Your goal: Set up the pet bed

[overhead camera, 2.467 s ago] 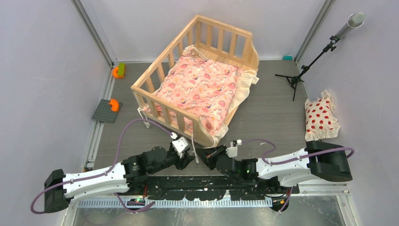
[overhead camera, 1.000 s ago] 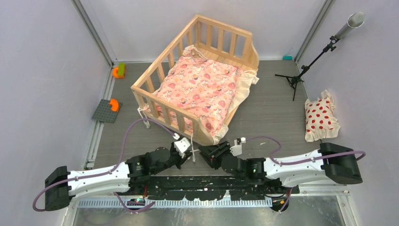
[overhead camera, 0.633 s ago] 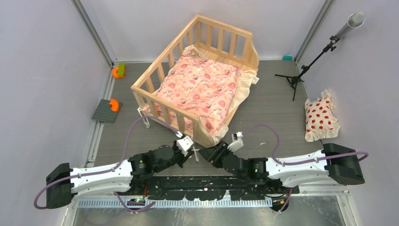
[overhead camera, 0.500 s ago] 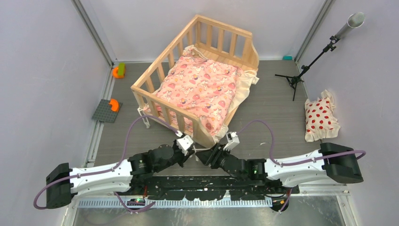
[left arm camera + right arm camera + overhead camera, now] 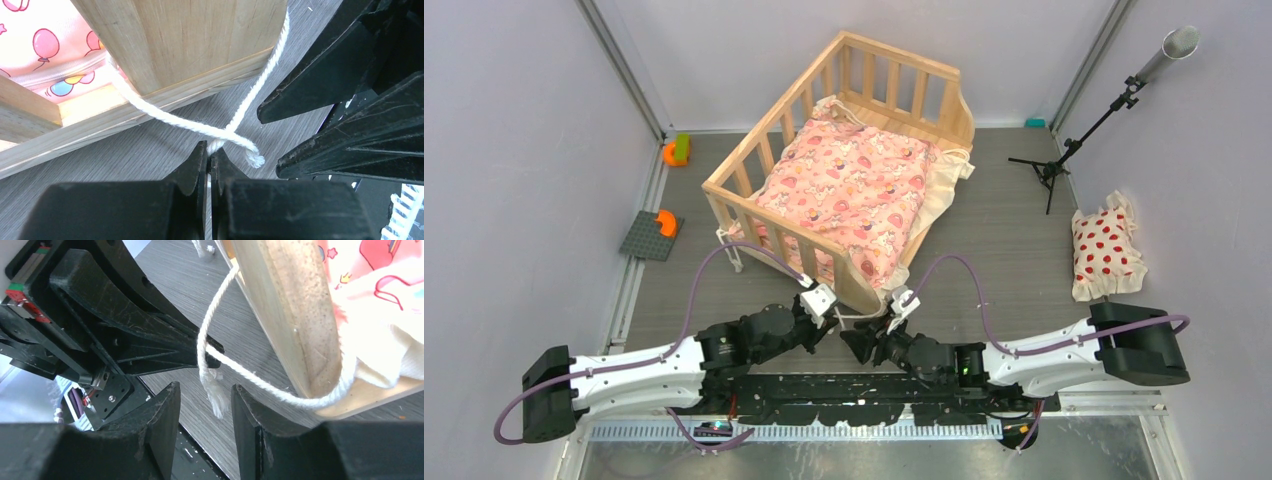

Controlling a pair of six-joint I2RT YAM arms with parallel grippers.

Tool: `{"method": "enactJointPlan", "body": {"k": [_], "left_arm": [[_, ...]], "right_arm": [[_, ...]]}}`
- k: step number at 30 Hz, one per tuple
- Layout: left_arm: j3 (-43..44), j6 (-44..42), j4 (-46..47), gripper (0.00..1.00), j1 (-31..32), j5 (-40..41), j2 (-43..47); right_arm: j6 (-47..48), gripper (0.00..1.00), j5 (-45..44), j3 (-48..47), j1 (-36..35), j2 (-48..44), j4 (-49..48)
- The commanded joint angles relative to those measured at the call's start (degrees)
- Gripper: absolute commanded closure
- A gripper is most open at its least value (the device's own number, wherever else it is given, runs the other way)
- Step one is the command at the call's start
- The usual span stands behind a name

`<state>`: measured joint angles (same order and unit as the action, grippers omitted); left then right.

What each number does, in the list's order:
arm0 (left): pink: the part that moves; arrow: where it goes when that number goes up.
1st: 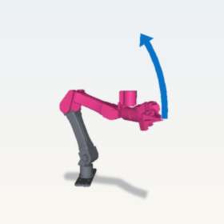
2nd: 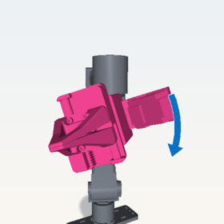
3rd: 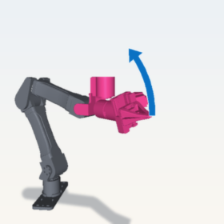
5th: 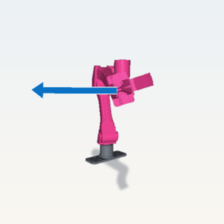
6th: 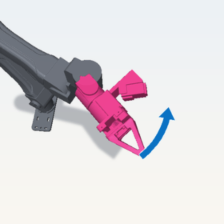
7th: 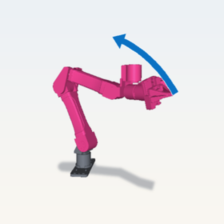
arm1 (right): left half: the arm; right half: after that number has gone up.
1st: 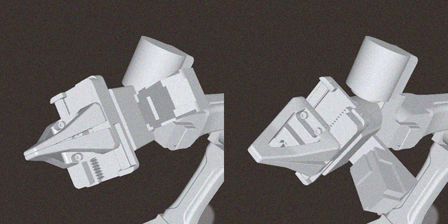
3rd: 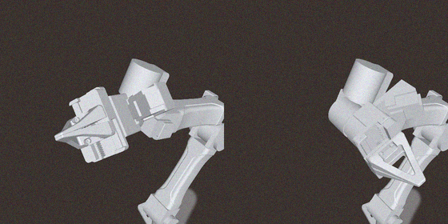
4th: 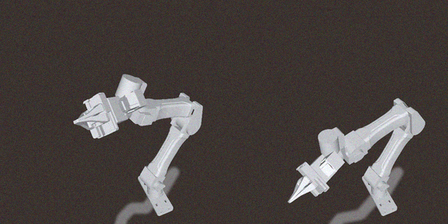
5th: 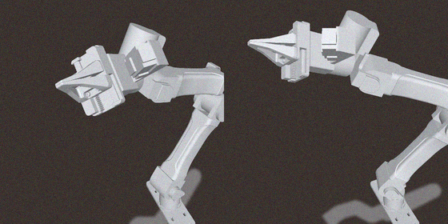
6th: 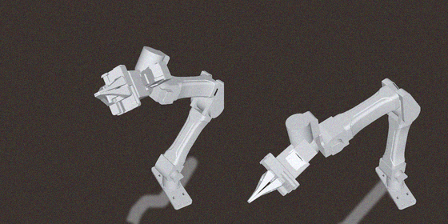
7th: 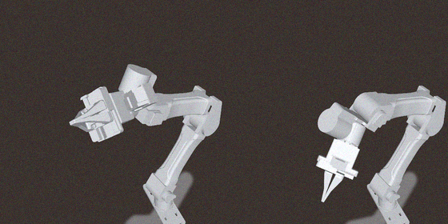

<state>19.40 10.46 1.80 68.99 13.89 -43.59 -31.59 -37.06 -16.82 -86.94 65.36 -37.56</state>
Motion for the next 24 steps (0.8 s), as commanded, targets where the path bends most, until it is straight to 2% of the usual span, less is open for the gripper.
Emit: {"method": "enactJointPlan", "body": {"k": [1,8,16,19,24], "left_arm": [[1.6,1.0,1.0,1.0,0.1,-0.1,0.4],[1.6,1.9,0.9,1.0,0.2,-0.9,0.8],[1.0,3.1,1.4,1.0,0.2,-1.6,1.3],[0.9,3.4,1.5,1.0,0.1,-1.8,1.1],[1.1,3.5,0.9,1.0,0.2,-2.0,1.2]], "right_arm": [[6.7,0.54,-1.0,-0.6,-0.3,1.4,-6.4],[9.0,0.57,-1.9,-2.1,-0.3,7.4,-10.6],[11.1,0.66,-2.4,-1.7,-0.3,10.9,-18.0],[11.6,0.74,-2.4,-2.2,-0.3,11.4,-18.1],[11.1,0.94,-4.0,-1.8,-0.3,11.6,-18.3]]}}
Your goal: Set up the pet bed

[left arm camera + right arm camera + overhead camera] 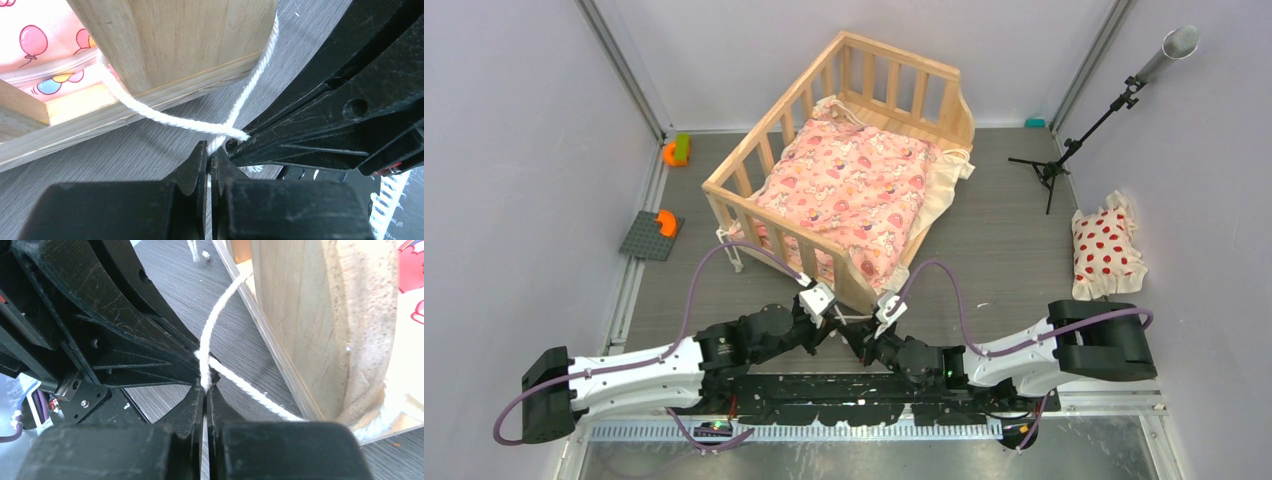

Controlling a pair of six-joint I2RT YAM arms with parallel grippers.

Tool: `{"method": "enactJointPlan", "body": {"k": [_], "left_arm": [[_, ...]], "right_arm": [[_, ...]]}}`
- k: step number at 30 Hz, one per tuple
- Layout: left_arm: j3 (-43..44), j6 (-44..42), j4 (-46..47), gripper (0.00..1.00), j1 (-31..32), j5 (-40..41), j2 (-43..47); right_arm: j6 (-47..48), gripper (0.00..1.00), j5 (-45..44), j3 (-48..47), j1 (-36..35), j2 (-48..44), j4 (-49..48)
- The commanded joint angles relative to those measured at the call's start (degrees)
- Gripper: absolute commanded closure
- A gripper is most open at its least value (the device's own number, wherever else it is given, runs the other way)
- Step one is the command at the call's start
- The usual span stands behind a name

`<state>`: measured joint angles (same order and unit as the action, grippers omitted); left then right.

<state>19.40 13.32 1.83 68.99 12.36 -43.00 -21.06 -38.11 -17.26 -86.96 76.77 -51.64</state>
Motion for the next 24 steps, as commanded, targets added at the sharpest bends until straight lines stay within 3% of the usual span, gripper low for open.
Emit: {"method": "enactJointPlan", "body": {"k": [1,8,24], "left_arm": [[1.1,0.9,0.6,1.0,0.1,-0.5,0.9],[2.8,3.8,-5.9,1.0,0.1,0.2,3.6],[8.7,11.2,-10.1,1.0,0.2,-6.6,1.8]], "right_arm": [[-0.2,0.98,-3.8,-1.1,-0.3,0.0,-4.0],[-3.4,0.99,-5.9,-0.3,-0.3,-1.0,2.1],[-4.2,0.99,-4.8,0.8,-0.3,2.0,0.2]]}}
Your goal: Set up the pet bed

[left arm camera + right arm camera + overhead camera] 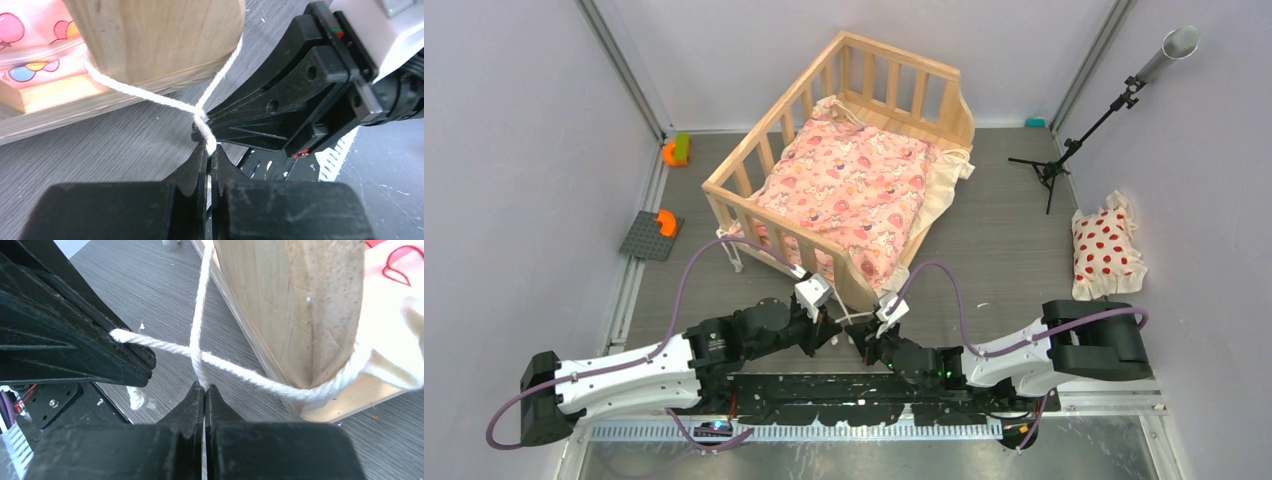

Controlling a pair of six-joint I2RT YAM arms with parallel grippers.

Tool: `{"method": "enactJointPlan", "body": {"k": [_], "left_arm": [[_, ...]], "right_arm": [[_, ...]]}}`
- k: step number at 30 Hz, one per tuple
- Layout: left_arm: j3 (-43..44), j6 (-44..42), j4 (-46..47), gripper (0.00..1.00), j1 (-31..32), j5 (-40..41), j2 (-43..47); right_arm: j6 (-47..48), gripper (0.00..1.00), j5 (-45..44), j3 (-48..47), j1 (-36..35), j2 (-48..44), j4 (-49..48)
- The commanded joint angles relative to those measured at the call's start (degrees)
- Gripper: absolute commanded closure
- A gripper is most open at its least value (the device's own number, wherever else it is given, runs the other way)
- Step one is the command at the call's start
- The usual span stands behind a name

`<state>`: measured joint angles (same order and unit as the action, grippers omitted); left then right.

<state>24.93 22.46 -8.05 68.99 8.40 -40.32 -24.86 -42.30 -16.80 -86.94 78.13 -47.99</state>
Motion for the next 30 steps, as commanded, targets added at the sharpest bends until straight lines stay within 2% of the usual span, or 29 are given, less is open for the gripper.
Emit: {"method": "enactJointPlan", "body": {"k": [1,8,12,23,28,30], "left_arm": [[3.4,1.5,-0.3,1.0,0.2,-2.7,-1.1],[4.3,-5.4,-0.9,1.0,0.1,1.1,-1.2],[5.2,-8.1,-1.2,1.0,0.2,2.7,-1.8],[8.2,-11.0,-2.1,1.0,0.1,7.6,-4.6],[8.3,-13.5,-1.9,1.0,0.1,7.4,-4.5],[8.3,-14.4,-1.6,1.0,0.1,6.7,-4.5]], "right_arm": [[-0.3,0.99,-0.2,0.3,-0.3,0.7,-3.5],[0.0,0.99,2.3,0.6,-0.3,-0.8,-2.4],[0.0,0.99,3.0,0.1,-0.4,-2.8,1.4],[-0.2,0.99,4.7,0.0,-0.7,-5.0,7.5],[1.8,0.99,7.2,-0.6,-0.8,-7.3,10.0],[3.8,0.96,8.4,-0.9,-0.8,-8.4,10.4]]}}
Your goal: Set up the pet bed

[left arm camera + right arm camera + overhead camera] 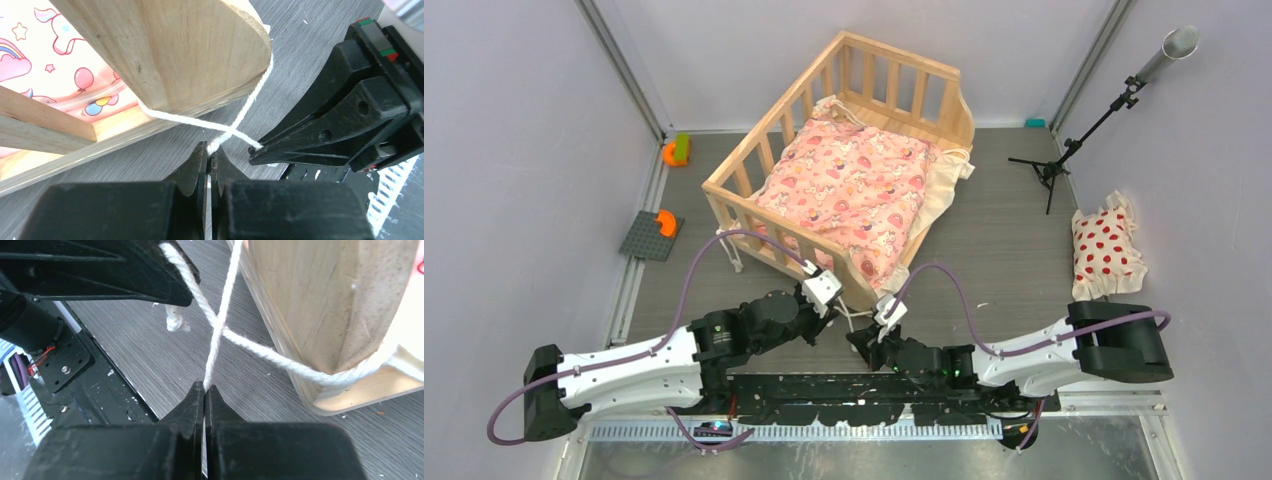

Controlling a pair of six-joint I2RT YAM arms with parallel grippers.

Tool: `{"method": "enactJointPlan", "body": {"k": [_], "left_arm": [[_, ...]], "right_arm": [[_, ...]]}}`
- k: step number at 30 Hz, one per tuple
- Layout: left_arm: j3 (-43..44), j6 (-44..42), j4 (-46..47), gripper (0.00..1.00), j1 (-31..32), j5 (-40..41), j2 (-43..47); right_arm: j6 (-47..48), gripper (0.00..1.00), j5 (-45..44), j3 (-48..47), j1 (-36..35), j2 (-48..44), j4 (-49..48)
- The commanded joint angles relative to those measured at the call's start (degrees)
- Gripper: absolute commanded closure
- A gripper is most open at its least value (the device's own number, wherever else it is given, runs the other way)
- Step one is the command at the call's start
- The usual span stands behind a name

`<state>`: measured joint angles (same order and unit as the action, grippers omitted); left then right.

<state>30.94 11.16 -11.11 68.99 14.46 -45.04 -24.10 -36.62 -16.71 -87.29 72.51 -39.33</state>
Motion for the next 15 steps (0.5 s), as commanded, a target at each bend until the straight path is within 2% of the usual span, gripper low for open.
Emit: {"method": "enactJointPlan", "body": {"k": [1,3,7,9,15], "left_arm": [[2.2,-3.4,1.6,1.0,0.1,0.4,0.2],[2.2,-4.0,1.6,1.0,0.1,-0.4,0.1],[2.3,-4.1,1.5,1.0,0.1,-1.4,-0.3],[2.3,-4.1,1.5,1.0,0.1,-1.7,-0.4],[2.5,-4.4,1.5,1.0,0.1,-2.1,-1.2]], "right_arm": [[4.0,0.93,3.2,-1.1,-0.5,-3.4,2.2],[6.1,0.83,3.5,-1.7,-0.5,-4.5,3.5],[10.0,0.71,3.9,-3.0,-0.5,-6.7,7.4],[11.6,0.67,4.2,-3.7,-0.5,-8.2,10.2],[15.4,0.66,6.4,-3.8,-0.5,-16.7,17.1]]}}
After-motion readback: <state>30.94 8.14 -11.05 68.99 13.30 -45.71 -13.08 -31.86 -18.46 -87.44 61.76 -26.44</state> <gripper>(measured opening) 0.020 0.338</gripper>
